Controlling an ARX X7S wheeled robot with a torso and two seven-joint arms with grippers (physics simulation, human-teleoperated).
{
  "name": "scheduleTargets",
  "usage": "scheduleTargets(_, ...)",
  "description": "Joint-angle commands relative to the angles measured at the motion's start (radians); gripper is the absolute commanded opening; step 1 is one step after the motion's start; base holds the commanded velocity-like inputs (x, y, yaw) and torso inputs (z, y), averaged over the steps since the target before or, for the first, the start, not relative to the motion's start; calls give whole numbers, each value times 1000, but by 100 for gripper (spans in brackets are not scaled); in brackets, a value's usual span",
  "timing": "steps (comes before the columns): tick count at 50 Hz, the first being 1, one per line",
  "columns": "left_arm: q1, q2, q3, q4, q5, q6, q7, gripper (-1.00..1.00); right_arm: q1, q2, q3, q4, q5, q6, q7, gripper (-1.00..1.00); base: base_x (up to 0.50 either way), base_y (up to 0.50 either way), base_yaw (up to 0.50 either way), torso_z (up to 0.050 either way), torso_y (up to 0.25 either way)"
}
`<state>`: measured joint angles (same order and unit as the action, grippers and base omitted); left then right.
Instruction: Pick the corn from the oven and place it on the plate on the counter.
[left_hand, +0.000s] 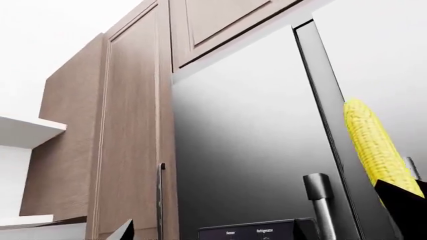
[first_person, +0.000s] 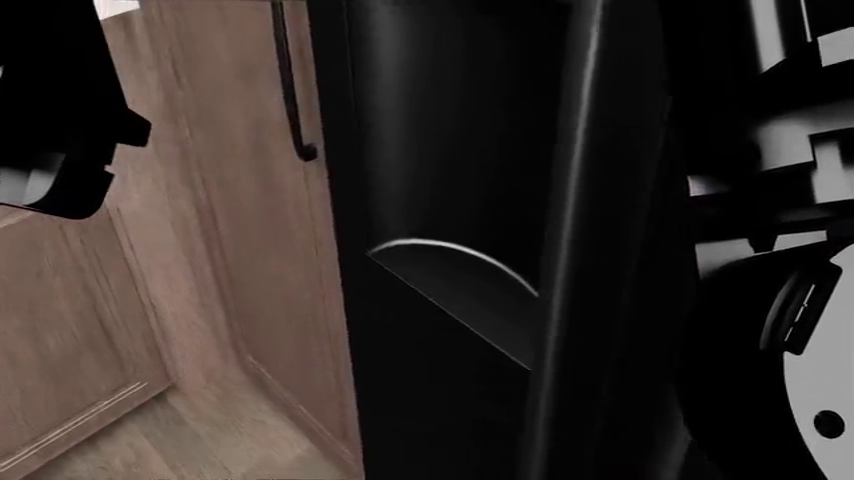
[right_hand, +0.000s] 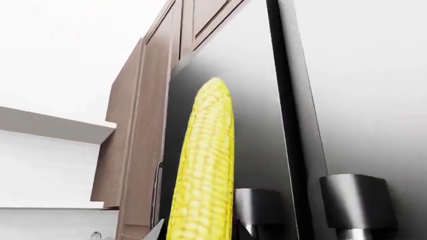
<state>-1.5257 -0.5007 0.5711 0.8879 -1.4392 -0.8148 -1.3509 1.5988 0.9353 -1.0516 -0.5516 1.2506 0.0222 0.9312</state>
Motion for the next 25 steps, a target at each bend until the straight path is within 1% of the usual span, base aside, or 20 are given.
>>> scheduleTargets(1, 1, 3, 6, 0, 5, 2, 2, 100, -8, 2, 7, -1, -14, 2, -3, -100, 56, 54, 500, 0, 0)
scheduleTargets(25, 2, 0, 9, 5, 2, 7, -8, 100, -17, 2, 17, -2, -9, 0, 1, -100, 56, 63, 500, 0, 0)
